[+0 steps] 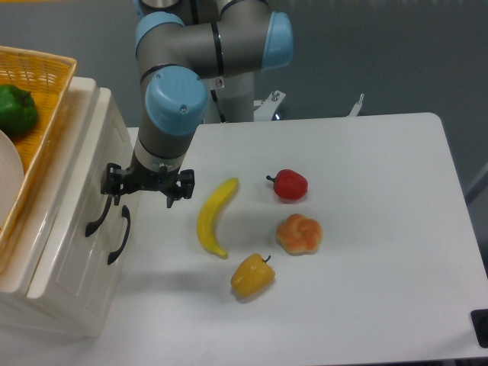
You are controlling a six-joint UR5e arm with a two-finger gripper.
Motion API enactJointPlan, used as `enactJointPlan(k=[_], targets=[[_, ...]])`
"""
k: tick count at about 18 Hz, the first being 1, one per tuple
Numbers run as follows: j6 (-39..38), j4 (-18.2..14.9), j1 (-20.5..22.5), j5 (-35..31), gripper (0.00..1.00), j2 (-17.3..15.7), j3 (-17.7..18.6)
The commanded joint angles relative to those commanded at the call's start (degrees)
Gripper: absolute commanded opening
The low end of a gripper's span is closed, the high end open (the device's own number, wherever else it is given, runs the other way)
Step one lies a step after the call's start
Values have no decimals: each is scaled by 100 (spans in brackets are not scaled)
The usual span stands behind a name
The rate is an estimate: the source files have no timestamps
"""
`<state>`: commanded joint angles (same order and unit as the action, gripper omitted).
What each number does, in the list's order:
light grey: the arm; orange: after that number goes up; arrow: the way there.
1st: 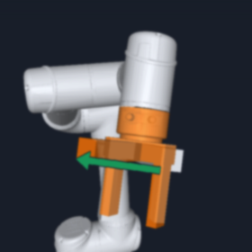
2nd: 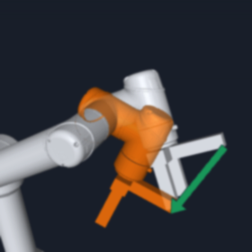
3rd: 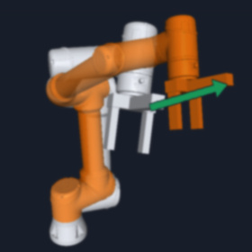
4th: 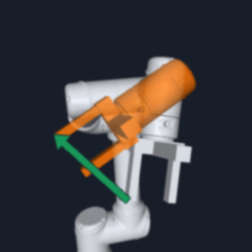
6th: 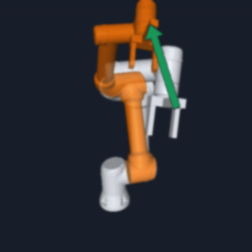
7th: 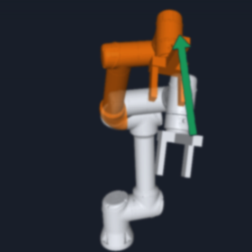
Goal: Slide the top white drawer open
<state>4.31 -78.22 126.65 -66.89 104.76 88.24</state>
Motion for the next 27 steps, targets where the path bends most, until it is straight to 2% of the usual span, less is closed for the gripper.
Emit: enactJointPlan(k=[14,21,27], targets=[[70,9,-53,106,100,97,-9],[720,0,-70,80,100,70,-18],[817,9,-97,62,100,97,-18]])
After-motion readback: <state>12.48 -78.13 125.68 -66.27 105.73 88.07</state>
